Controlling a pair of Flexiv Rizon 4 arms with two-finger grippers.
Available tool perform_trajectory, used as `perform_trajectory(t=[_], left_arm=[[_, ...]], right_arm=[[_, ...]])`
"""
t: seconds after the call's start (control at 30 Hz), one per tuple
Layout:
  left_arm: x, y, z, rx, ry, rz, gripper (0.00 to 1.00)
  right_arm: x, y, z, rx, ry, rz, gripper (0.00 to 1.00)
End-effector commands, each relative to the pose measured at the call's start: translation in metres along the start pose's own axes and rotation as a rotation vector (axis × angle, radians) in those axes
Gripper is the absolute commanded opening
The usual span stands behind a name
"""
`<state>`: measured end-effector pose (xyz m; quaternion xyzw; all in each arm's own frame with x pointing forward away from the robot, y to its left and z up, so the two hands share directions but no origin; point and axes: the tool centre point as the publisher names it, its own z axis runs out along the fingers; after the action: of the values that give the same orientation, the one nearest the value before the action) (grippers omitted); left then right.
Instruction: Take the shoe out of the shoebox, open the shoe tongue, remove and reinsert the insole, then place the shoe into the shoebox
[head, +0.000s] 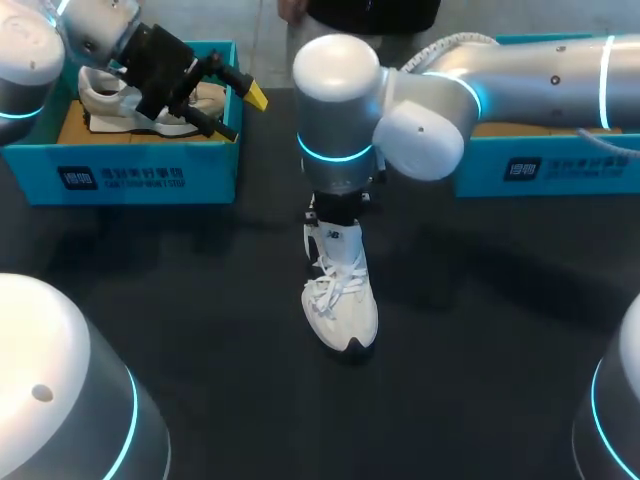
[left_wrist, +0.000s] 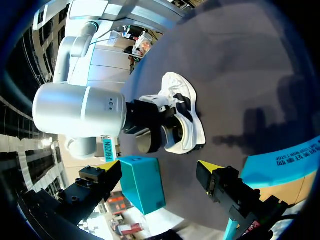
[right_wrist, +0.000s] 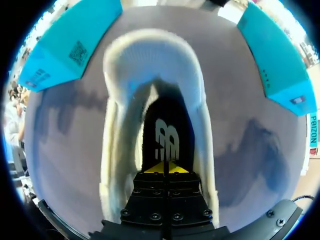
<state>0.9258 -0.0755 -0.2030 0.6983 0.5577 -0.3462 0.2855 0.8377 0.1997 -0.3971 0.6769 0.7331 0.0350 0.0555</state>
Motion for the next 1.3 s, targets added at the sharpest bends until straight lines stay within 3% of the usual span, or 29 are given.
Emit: perform_trajectory(t=[0.03, 0.33, 0.57, 1.0, 1.3], left_arm=[[-0.001, -0.001, -0.001, -0.001, 0.003, 0.000, 1.00], [-0.001, -0.001, -0.001, -0.001, 0.003, 0.000, 1.00], [-0.001, -0.001, -0.001, -0.001, 0.003, 0.000, 1.00], [-0.001, -0.001, -0.001, -0.001, 0.003, 0.000, 1.00], [-0.001, -0.001, -0.001, -0.001, 0.003, 0.000, 1.00]], right_arm=[[0.003, 0.008, -0.010, -0.029, -0.039, -0.019, 0.00], [0.000, 0.028, -0.010, -0.070, -0.084, -0.062, 0.00], [-0.006, 0.035, 0.007, -0.063, -0.104, -0.080, 0.00], [-0.006, 0.034, 0.030, -0.030, -0.010, -0.084, 0.00], [0.006, 0.027, 0.004, -0.058, 0.004, -0.129, 0.00]])
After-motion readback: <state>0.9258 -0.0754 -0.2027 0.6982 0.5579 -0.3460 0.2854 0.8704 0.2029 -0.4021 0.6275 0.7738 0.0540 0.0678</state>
